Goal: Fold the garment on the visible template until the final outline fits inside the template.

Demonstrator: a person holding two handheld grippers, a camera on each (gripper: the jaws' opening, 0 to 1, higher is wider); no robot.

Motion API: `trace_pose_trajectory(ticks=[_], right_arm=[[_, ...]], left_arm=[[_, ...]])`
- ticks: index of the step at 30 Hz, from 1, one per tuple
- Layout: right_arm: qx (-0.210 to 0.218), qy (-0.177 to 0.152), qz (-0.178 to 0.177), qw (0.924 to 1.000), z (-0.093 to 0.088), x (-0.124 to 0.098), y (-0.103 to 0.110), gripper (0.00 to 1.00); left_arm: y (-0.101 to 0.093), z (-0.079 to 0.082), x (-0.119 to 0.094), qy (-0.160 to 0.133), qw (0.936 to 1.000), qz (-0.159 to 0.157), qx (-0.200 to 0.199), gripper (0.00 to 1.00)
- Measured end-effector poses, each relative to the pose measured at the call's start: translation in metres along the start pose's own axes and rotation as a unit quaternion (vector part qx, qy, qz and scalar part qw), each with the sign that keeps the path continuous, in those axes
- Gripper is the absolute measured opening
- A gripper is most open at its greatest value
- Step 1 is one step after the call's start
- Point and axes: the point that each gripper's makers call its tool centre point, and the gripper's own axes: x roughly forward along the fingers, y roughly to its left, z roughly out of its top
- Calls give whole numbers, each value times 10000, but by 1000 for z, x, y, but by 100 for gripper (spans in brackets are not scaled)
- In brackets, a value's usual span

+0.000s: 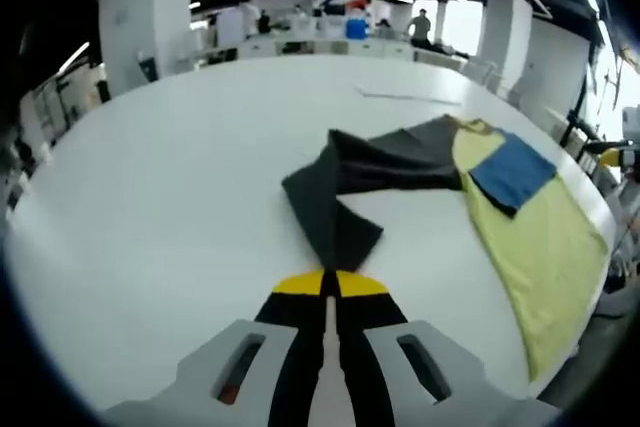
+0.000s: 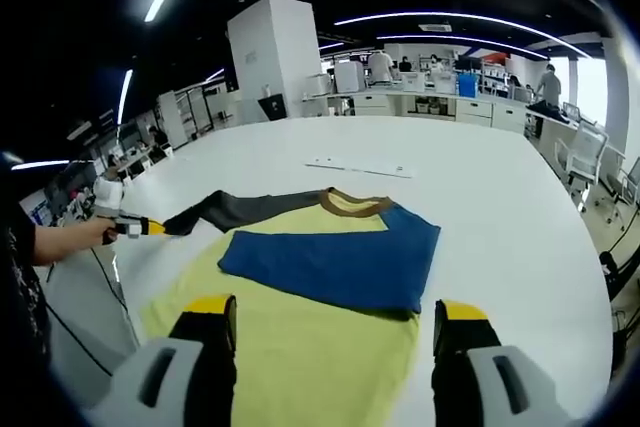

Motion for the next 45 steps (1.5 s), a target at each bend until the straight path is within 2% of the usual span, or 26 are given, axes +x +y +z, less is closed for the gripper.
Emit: trace_pose_trajectory(ticks=[2,4,8,10,16,18,19,23,26,28,33,36,38,42,45], right_arm=[[-328,149,-90,9993,-4,-1,0,81],[-426,211,-87,9988,-6,-1,4,81],[-428,136,-111,9989,-4,-2,5,80],[-354,109,-94,9993,-3,-3,4,80],[-263,23,-120,9996,-1,-6,2,79],[-257,8,-166,9995,0,-6,1,78],[-241,2,-177,9996,0,-6,0,78],[-213,-1,-196,9996,0,-6,-1,78],[-192,-1,-212,9996,0,-6,-1,78],[-201,5,-218,9996,-1,-6,-1,78],[-175,25,-250,9995,-2,-6,-1,78],[-159,37,-273,9995,-2,-7,-2,78],[-150,42,-294,9994,-2,-7,-3,78],[-113,21,-327,9994,-1,-8,-3,78],[-95,26,-332,9994,-2,-7,-2,78]], left_arm=[[1,-3,-11,226,9997,113,-53,0],[4,-6,-16,337,9994,97,27,0],[-2,-2,-27,257,9996,-61,47,0],[5,-2,-24,353,9993,-74,87,0],[20,8,-23,225,9996,155,51,0],[15,11,-27,186,9994,280,63,0],[28,15,-21,140,9991,388,67,0],[40,24,-15,47,9981,614,-33,0],[60,28,-8,-31,9959,889,-152,1],[63,32,-3,-90,9955,939,-117,1],[70,33,6,-135,9947,1000,-190,3],[75,27,12,-103,9943,1039,-224,3],[85,23,15,-29,9932,1114,-340,4],[71,17,11,-15,9935,1102,-290,12],[61,15,6,-87,9939,1059,-308,13]])
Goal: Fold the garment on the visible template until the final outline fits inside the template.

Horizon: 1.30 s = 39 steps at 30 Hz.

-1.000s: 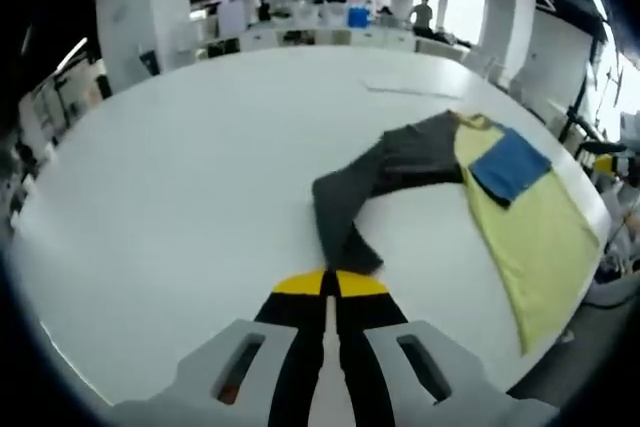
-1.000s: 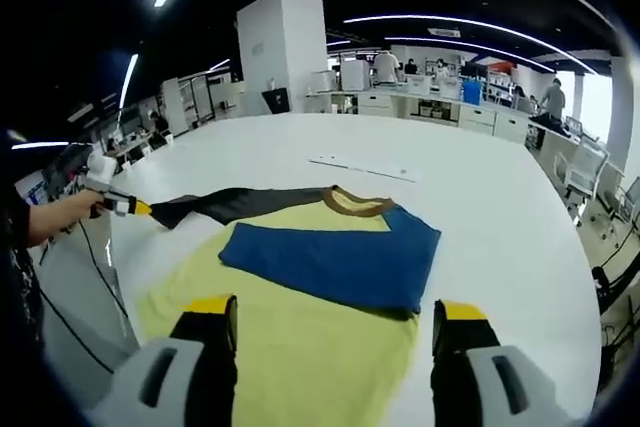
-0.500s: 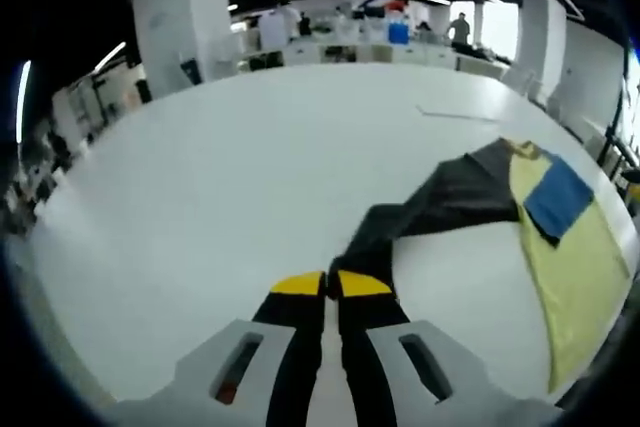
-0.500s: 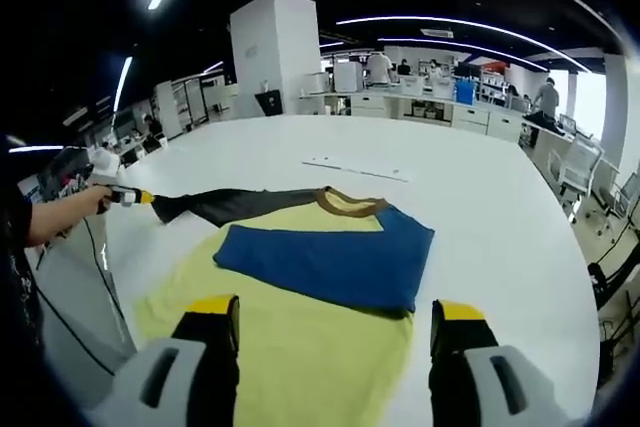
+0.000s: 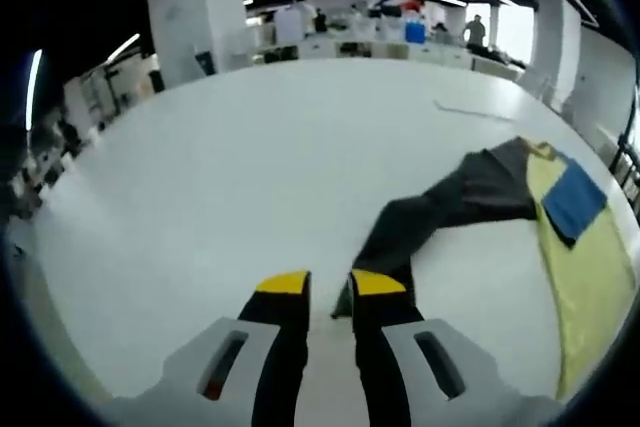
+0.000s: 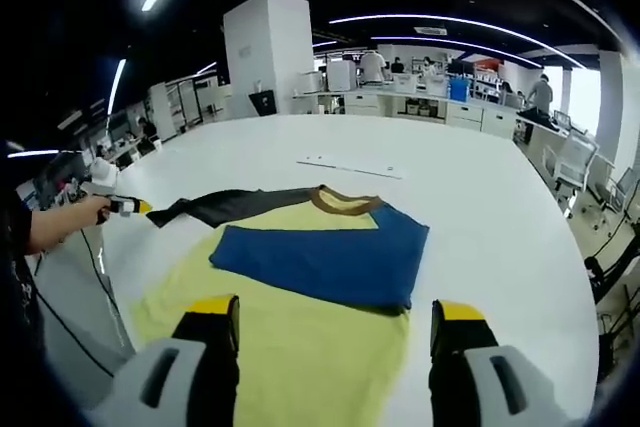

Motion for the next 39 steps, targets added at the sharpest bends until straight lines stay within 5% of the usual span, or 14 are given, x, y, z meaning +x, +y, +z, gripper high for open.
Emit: trace_pose_trajectory(ticks=[2,7,11,22,28,39], right_arm=[[17,-10,13,10000,-1,1,1,78],[18,-29,53,10000,1,3,6,78],[35,-36,42,10000,1,3,6,77],[101,-10,33,9999,-4,3,4,76],[187,-6,-4,9998,-6,3,1,75],[287,38,-31,9996,-11,3,-2,73]], left_arm=[[-7,-6,-13,-19,10000,10,-93,17],[0,-17,-10,31,9985,202,-505,47],[-1,-24,-9,117,9978,320,-560,53],[-15,-28,6,59,9931,219,-1152,45],[-40,-30,3,23,9928,114,-1189,37],[-38,-29,19,-8,9906,131,-1362,27]])
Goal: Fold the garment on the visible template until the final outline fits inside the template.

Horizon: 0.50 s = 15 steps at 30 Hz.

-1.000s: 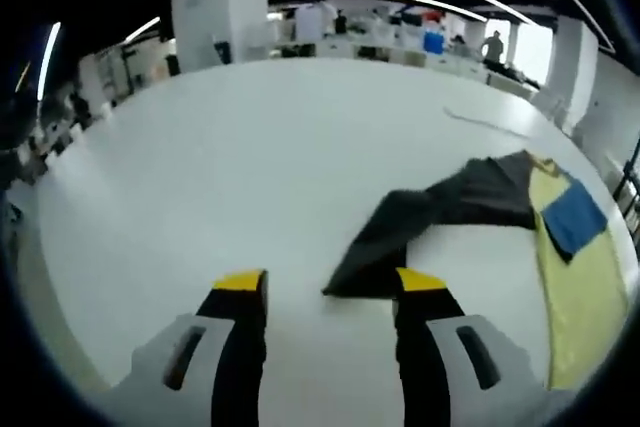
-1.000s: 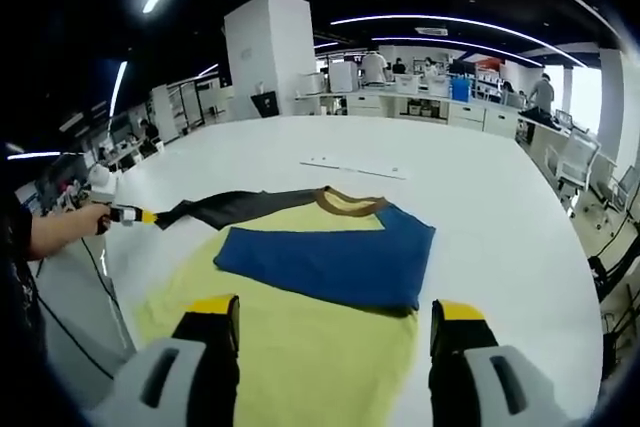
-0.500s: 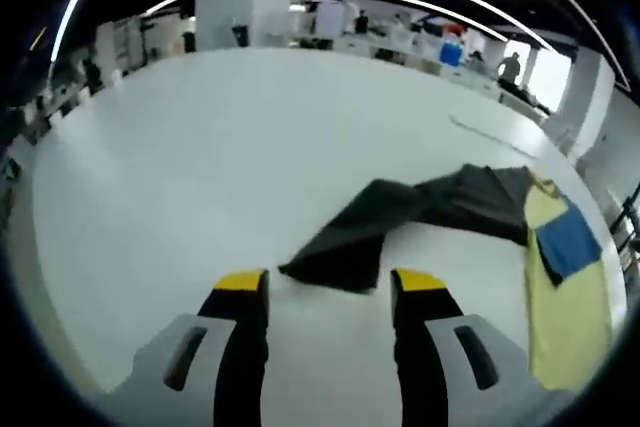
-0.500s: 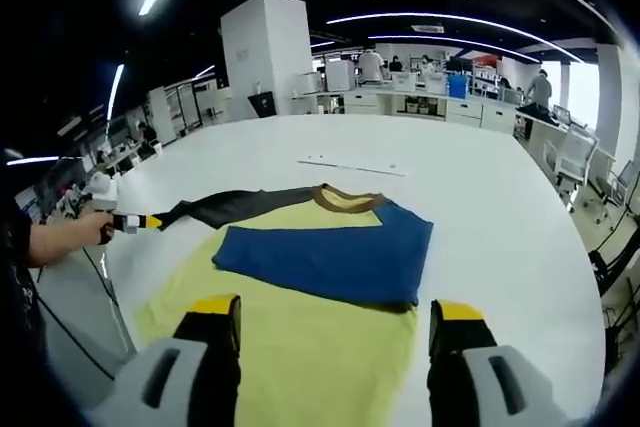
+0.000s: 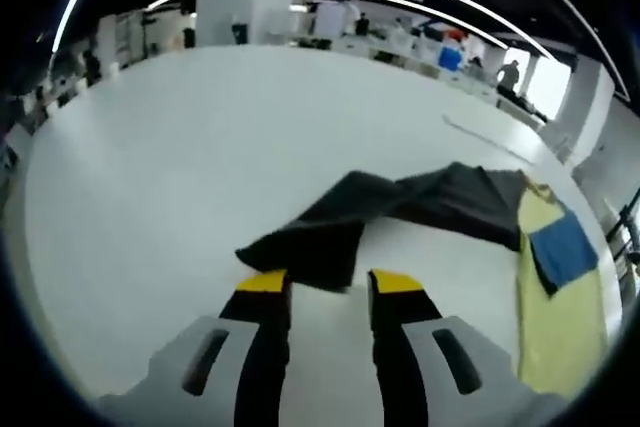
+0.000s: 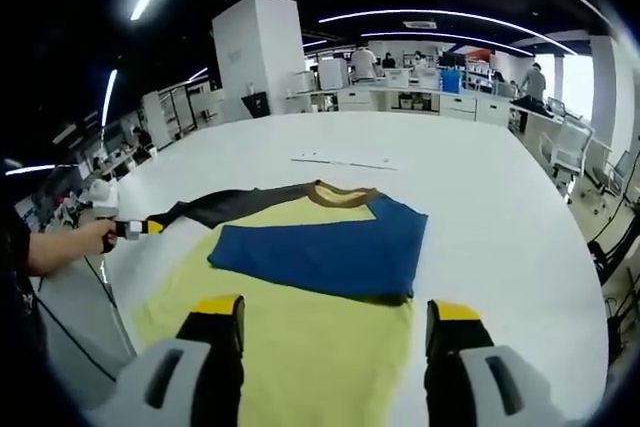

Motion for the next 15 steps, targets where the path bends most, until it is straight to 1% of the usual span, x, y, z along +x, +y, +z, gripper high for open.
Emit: trace_pose_trajectory(ticks=[3,5,6,7,10,12,13,15], right_arm=[[19,9,8,10000,0,0,0,72],[37,17,14,10000,-1,1,0,72],[39,18,15,10000,-1,1,0,72],[48,18,10,10000,-1,1,0,71],[61,13,12,10000,-1,0,0,71],[65,21,3,10000,-2,0,0,70],[63,33,-2,10000,-2,0,0,70],[58,59,-10,10000,-4,-1,-1,70]], left_arm=[[-2,2,0,7,10000,19,-97,27],[-1,2,0,9,9997,123,-190,23],[0,2,0,21,9998,175,-109,22],[-1,2,-1,2,9998,191,-103,21],[5,4,3,-32,9997,237,-94,18],[5,4,2,-21,9995,302,24,17],[2,3,-2,-23,9994,339,54,16],[6,4,2,-47,9992,383,94,13]])
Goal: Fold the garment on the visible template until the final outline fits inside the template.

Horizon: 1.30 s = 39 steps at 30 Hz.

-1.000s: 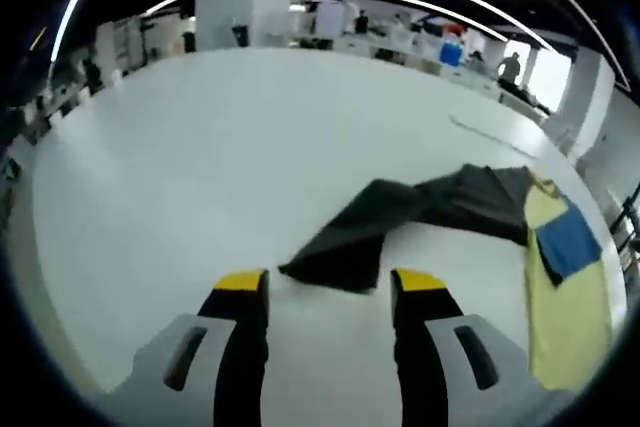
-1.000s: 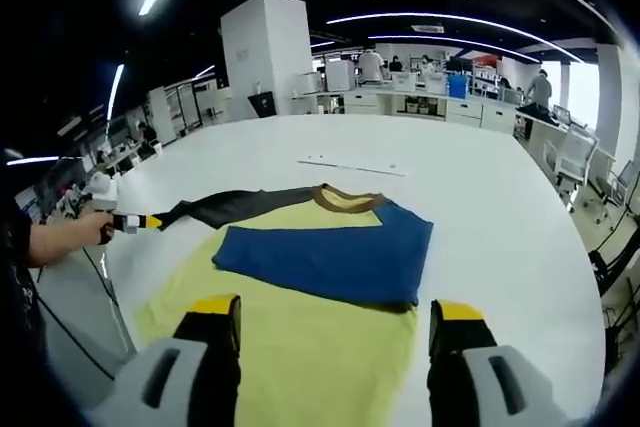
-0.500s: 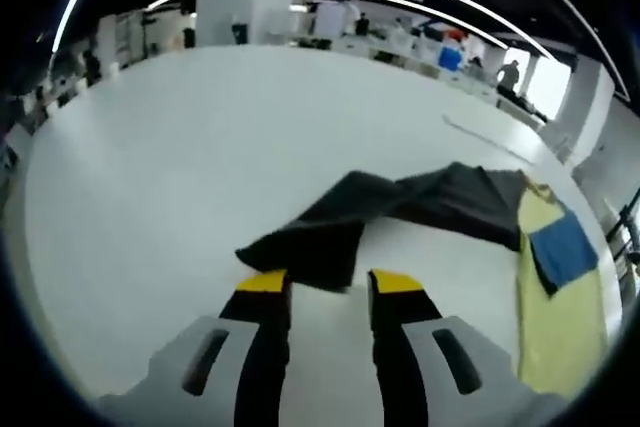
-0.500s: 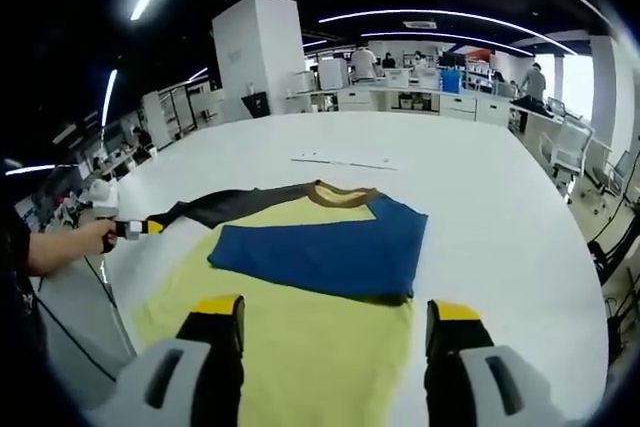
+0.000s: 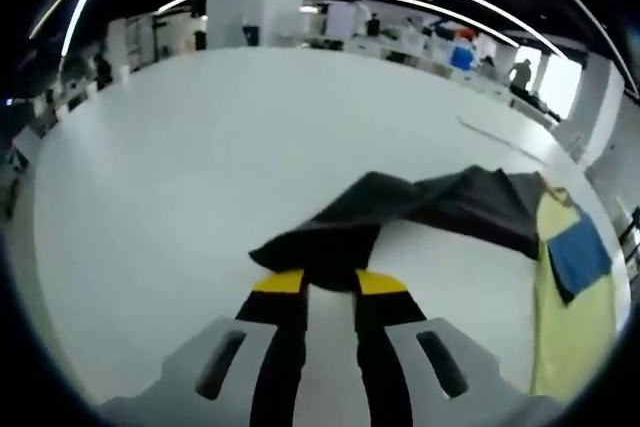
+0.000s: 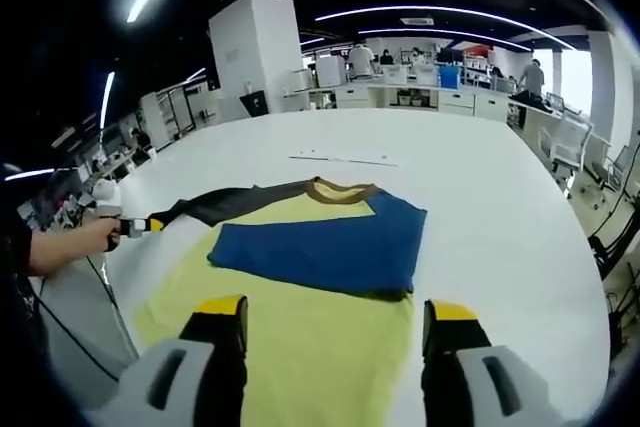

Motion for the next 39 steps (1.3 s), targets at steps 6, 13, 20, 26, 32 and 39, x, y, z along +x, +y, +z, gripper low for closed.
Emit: trace_pose_trajectory(ticks=[6,13,20,26,32,39], right_arm=[[79,-21,-51,10000,-2,-2,-2,69],[110,-23,-109,9999,-3,-6,-4,69],[10,34,-107,9999,-2,-7,-3,71],[-97,42,19,9999,0,-7,6,78],[-139,-15,311,9994,8,-9,24,88],[-312,1,404,9987,14,-16,33,99]], left_arm=[[-13,7,-1,-71,9997,-215,-32,1],[-2,7,-7,-97,9995,-273,-100,0],[10,14,-22,-10,9986,-473,244,0],[4,28,-47,-24,9941,-760,776,0],[20,47,-43,-167,9941,-742,768,0],[21,42,-45,-100,9956,-671,651,0]])
